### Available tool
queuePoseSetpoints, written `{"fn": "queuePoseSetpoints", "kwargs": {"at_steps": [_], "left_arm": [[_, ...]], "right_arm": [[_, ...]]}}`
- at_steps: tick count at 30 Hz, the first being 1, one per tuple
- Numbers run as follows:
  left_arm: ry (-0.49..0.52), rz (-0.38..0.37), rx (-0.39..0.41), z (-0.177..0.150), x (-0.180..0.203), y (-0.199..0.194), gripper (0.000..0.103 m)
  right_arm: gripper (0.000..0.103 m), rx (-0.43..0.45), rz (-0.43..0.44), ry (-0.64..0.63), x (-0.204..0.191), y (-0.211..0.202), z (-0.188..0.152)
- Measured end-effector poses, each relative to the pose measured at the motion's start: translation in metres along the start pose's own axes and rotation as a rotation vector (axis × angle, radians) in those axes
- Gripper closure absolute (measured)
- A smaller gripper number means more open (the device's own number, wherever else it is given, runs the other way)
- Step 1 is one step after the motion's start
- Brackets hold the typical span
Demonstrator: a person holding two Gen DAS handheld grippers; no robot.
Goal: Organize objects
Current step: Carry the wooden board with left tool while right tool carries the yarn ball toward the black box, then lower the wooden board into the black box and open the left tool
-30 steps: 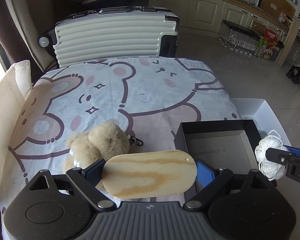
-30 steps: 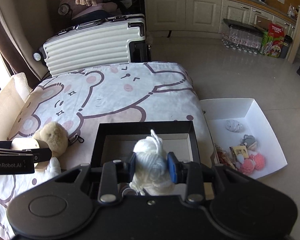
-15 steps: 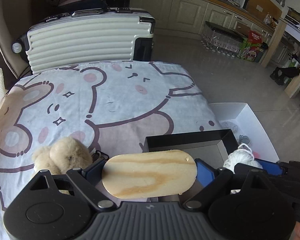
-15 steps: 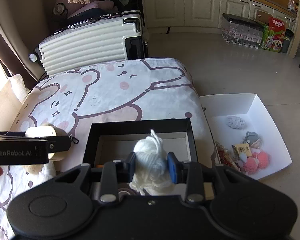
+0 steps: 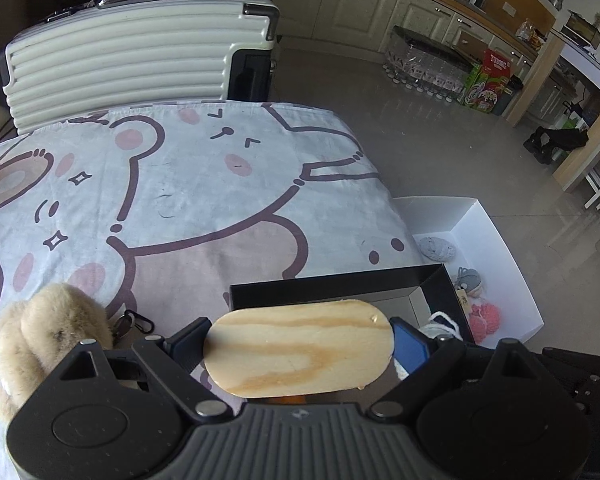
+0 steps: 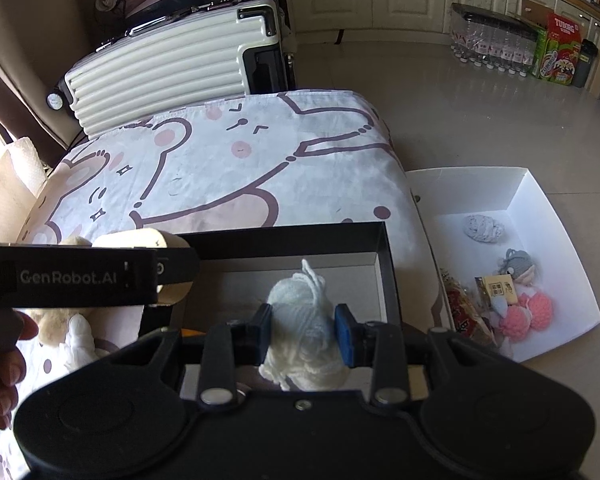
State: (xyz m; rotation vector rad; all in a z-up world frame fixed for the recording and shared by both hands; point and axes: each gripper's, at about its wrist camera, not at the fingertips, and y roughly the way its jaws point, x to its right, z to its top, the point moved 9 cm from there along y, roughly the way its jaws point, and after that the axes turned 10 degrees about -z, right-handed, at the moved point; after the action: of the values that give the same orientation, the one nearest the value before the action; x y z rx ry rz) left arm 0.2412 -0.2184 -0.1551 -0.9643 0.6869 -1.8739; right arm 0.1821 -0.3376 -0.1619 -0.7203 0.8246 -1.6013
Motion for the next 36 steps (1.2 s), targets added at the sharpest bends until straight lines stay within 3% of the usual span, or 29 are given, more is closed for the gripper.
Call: {"fn": "queuePoseSetpoints", "kwargs": {"at_steps": [14,22,27,36], "left_arm": [[-0.05,-0.013,-0.033,0.001,0.002,0.042,0.01],[-0.046,-0.012,-0.072,-0.002,0.001,0.059,0.009],[-0.025,-0.022,-0.044,0.003,0.004,0.055,0.002],[0.039,-0.019,0.018,0.017,0.001,0.034,0.002]], "right_arm": [[0.069,-0.082,0.047,0.008,-0.002,0.034,-0.012],[0.069,-0.087,0.055,0.011,-0.003,0.044,-0.009],[0.069,-0.107,0.047,0.0,-0.004,0.054,-0.011],[0.069,-0.152,0.004,-0.013,-0.004,0.065,-0.016]]}}
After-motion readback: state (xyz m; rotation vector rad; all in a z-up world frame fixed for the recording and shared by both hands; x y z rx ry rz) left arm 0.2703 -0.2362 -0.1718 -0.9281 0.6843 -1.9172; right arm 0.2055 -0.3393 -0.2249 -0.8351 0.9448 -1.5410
